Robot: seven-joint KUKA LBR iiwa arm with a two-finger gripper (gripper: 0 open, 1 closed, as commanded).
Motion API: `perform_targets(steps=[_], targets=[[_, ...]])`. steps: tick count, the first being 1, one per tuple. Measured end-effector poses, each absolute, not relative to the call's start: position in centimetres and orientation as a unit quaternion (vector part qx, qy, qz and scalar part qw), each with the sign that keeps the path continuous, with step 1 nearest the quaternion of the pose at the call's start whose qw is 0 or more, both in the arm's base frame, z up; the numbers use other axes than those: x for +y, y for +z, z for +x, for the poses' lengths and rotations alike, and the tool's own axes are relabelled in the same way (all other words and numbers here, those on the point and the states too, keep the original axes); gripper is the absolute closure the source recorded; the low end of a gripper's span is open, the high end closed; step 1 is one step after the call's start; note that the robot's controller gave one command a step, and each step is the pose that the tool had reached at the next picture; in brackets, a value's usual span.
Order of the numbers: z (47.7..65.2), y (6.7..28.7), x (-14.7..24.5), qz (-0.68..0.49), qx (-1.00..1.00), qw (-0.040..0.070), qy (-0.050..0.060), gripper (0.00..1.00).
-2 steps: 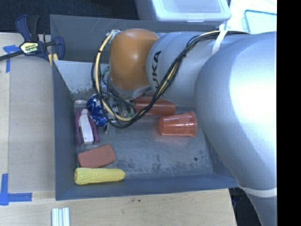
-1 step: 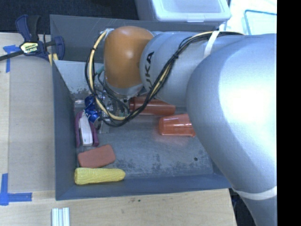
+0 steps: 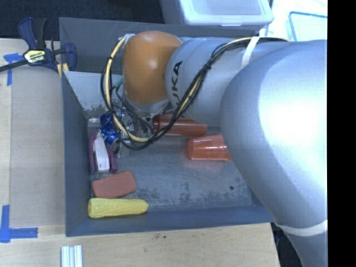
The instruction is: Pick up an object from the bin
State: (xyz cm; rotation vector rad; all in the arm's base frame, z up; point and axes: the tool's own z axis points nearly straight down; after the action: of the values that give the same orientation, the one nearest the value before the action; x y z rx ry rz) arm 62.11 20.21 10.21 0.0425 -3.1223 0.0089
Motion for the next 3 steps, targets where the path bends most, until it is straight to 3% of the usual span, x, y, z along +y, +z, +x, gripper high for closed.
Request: perform_targets(steps=[1,2,3], targets=[[61.1,19.2,19.8,0.017,-1.000,0.005,0.002,1.00],[61.6,12.8,19.7,0.018,-1.000,0.010,0.003,1.00],[61.5,15.3,21.3,0.022,-1.000,0.003,0.001,1.00]])
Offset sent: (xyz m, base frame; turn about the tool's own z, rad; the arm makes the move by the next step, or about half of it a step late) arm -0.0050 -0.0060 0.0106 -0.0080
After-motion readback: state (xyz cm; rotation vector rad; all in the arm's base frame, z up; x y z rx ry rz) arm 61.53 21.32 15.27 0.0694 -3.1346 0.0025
